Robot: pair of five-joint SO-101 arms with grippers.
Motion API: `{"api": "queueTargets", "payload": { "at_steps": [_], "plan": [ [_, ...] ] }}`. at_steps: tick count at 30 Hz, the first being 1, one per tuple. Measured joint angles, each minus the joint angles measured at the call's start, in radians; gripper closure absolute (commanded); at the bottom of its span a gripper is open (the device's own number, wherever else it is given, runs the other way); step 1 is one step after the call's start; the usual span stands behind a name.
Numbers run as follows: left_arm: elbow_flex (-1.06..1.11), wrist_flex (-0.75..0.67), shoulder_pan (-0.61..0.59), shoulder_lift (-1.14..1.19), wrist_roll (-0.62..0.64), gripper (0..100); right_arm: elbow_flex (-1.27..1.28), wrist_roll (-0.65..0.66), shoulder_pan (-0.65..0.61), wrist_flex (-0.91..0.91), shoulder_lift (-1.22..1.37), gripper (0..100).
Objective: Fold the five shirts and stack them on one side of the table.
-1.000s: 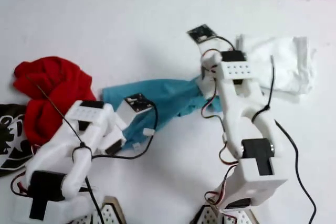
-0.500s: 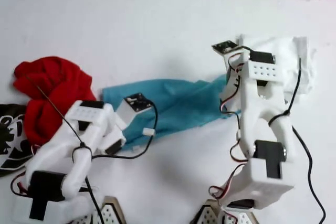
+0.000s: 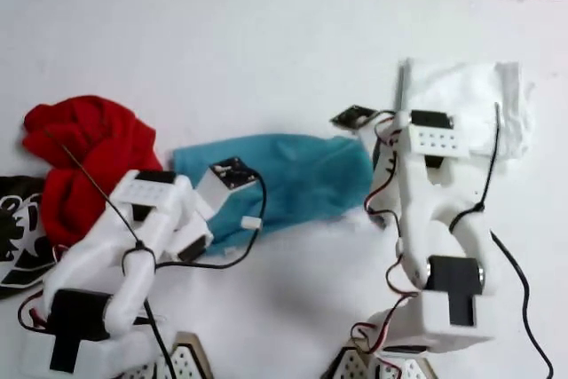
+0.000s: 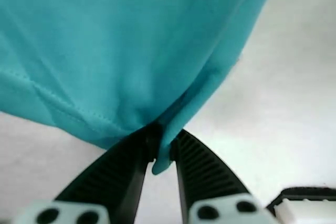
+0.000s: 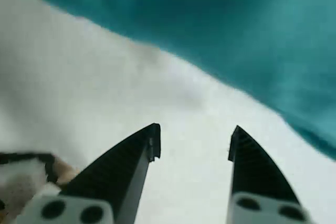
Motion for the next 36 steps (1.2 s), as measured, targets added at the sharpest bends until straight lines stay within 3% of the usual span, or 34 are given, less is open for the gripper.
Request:
{"api": "queueTargets", "payload": {
  "at_steps": [5, 11, 16, 28, 36],
  "plan": [
    [0.0, 0.0, 0.0, 0.0, 0.0, 98, -0.034, -0.203, 0.0, -0.249, 0.117, 78.6],
    [0.0, 0.0, 0.0, 0.0, 0.0, 98, -0.229, -0.376, -0.015, -0.282, 0.267, 78.6],
    [0.0, 0.0, 0.0, 0.0, 0.0, 98, -0.364, -0.393, -0.015, -0.258, 0.388, 78.3],
    [0.0, 0.0, 0.0, 0.0, 0.0, 98, -0.537, -0.393, -0.014, -0.006, 0.434, 78.3],
    [0.0, 0.0, 0.0, 0.0, 0.0, 98, -0.537, -0.244, -0.012, 0.114, 0.39, 78.6]
  ]
}}
